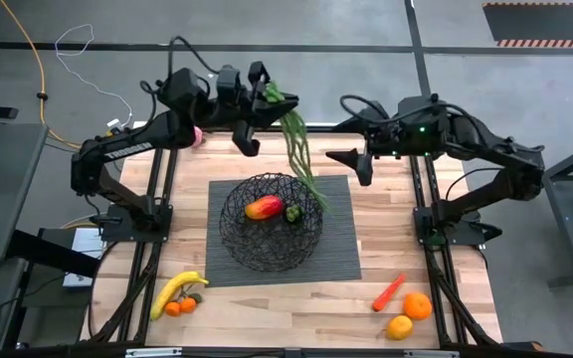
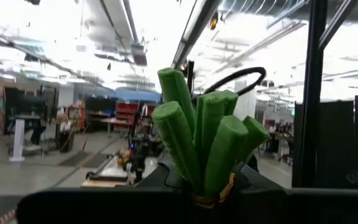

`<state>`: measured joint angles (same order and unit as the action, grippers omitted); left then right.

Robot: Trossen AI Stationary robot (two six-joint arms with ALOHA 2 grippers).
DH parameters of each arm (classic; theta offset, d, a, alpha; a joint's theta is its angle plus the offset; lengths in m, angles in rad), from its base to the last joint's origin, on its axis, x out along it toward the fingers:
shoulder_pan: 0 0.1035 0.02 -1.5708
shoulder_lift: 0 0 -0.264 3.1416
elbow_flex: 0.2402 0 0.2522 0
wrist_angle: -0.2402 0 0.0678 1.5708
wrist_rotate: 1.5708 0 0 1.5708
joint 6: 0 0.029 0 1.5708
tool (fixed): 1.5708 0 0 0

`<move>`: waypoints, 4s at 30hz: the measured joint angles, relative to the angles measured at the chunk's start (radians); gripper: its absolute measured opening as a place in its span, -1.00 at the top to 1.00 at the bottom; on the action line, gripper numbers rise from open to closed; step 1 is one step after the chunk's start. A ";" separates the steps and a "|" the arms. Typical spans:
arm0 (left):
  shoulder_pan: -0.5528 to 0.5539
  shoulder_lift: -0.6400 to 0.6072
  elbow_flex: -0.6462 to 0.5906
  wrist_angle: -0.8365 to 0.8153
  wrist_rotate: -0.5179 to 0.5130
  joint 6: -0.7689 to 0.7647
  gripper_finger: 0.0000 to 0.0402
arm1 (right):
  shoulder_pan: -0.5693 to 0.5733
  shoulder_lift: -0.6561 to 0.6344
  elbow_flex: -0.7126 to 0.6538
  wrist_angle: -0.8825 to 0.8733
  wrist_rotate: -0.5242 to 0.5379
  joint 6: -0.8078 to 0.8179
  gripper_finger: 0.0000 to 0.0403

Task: Build produce basket
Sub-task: Put the green beans into the black mesh basket

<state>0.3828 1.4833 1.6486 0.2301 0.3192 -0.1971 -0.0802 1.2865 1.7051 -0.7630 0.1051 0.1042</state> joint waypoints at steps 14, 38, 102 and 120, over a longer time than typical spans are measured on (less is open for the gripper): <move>0.027 0.074 0.207 -0.160 0.012 0.022 0.90 | -0.099 -0.136 -0.428 0.044 -0.098 0.035 -0.47; 0.028 0.073 0.206 -0.182 -0.008 -0.013 0.90 | -0.015 -0.058 -0.857 0.775 0.055 0.183 -0.47; 0.078 -0.126 0.143 -0.677 -0.101 0.112 0.92 | -0.055 0.062 -0.435 0.389 0.149 0.002 0.98; -0.165 -0.375 -0.509 -0.489 -0.205 -0.224 0.92 | 0.136 0.280 -0.190 0.157 -0.078 0.030 0.99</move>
<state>0.2175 1.1084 1.1392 -0.2590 0.1146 -0.4211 0.0558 1.5663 1.5151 -0.6061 0.0267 0.1342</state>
